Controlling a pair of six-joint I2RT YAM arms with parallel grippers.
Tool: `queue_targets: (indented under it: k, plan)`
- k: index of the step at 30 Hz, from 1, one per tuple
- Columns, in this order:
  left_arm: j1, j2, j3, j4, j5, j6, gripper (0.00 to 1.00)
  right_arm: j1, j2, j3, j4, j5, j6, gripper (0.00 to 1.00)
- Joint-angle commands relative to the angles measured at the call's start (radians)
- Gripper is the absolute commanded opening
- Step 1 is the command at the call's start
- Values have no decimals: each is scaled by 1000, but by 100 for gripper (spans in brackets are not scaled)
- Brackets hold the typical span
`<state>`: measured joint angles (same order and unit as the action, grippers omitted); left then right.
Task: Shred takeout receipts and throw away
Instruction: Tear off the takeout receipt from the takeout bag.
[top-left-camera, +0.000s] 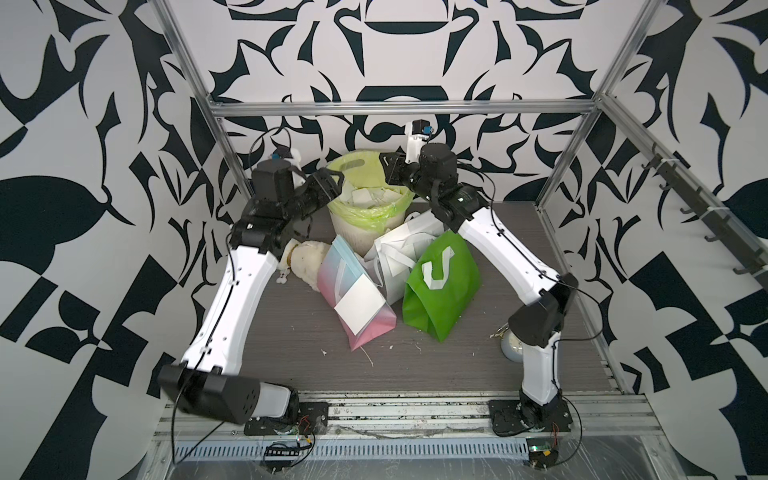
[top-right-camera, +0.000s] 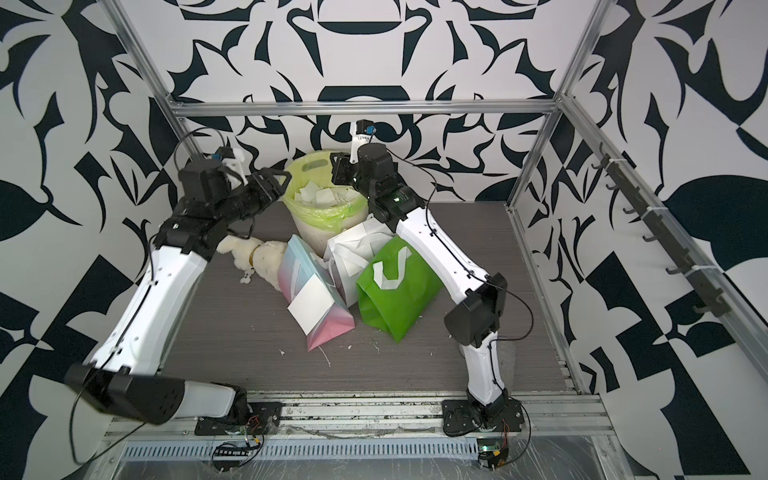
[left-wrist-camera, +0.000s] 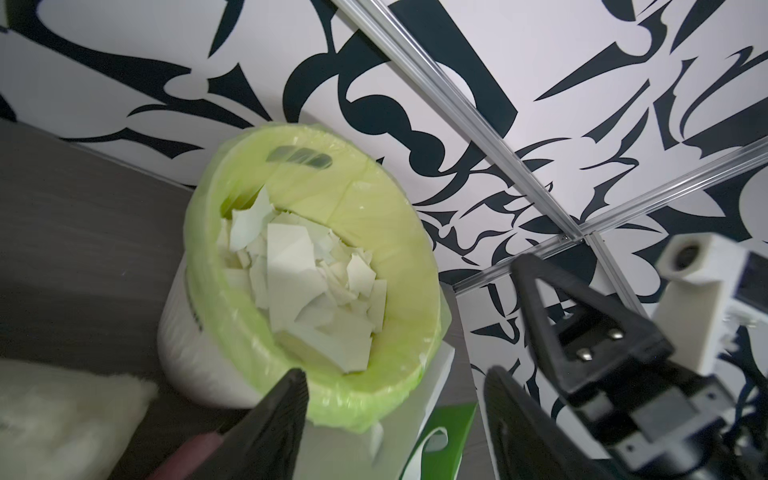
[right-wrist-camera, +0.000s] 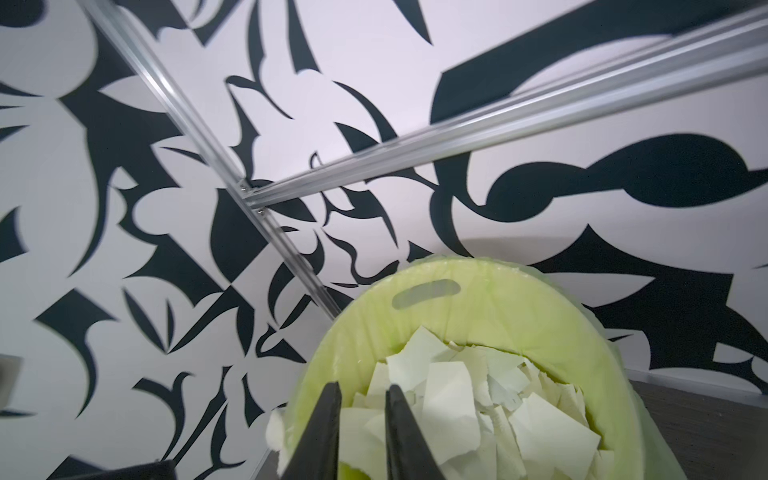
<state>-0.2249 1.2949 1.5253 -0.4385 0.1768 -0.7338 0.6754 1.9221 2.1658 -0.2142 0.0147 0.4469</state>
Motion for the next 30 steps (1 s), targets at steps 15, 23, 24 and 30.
queue_targets:
  k: [15, 23, 24, 30]
  plan:
    - [-37, -638, -814, -114, 164, -306, 84, 350, -697, -942, 126, 118, -171, 35]
    - [-39, -705, -972, -110, 242, -307, 84, 382, -808, -1156, 241, 146, -183, 37]
    - [-38, -706, -989, -87, 253, -313, 84, 381, -812, -1163, 246, 146, -184, 37]
    - [-38, -669, -1082, 158, 354, -416, 82, 382, -832, -1192, 275, 159, -197, 37]
